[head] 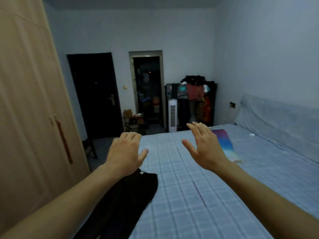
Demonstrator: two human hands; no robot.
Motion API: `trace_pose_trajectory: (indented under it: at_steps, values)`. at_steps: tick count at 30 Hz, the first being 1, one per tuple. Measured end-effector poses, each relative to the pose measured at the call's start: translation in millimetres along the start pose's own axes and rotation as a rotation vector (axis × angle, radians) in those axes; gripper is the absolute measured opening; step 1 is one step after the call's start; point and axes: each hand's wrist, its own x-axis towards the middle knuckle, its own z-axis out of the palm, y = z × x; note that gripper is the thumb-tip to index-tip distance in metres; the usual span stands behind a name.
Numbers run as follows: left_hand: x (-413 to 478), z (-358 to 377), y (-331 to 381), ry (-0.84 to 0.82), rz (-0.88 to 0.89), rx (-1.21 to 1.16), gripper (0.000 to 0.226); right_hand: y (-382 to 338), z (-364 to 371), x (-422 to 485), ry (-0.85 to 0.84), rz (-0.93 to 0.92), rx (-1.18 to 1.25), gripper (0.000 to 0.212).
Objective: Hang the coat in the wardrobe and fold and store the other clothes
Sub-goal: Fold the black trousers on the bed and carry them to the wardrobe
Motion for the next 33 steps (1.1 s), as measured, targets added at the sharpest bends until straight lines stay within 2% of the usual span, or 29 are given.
trace_pose_trajectory:
  at_steps: [7, 15, 24, 33]
  values:
    - [25.8, 23.0, -32.0, 0.044, 0.031, -0.057, 0.060, -1.4, 9.2, 36.7, 0.000, -0.006, -0.110, 0.081]
    - [34.5, 49.2, -96.7, -0.004, -0.074, -0.105, 0.059, -22.8, 61.2, 65.1, -0.075, -0.057, -0.148, 0.077]
    - [41.0, 90.3, -134.6, -0.075, -0.184, -0.101, 0.057, -27.8, 121.7, 100.2, -0.126, -0.101, -0.050, 0.064]
    - [79.5, 134.2, -133.4, -0.171, -0.247, -0.006, 0.054, 26.7, 191.1, 147.7, -0.194, -0.080, 0.082, 0.065]
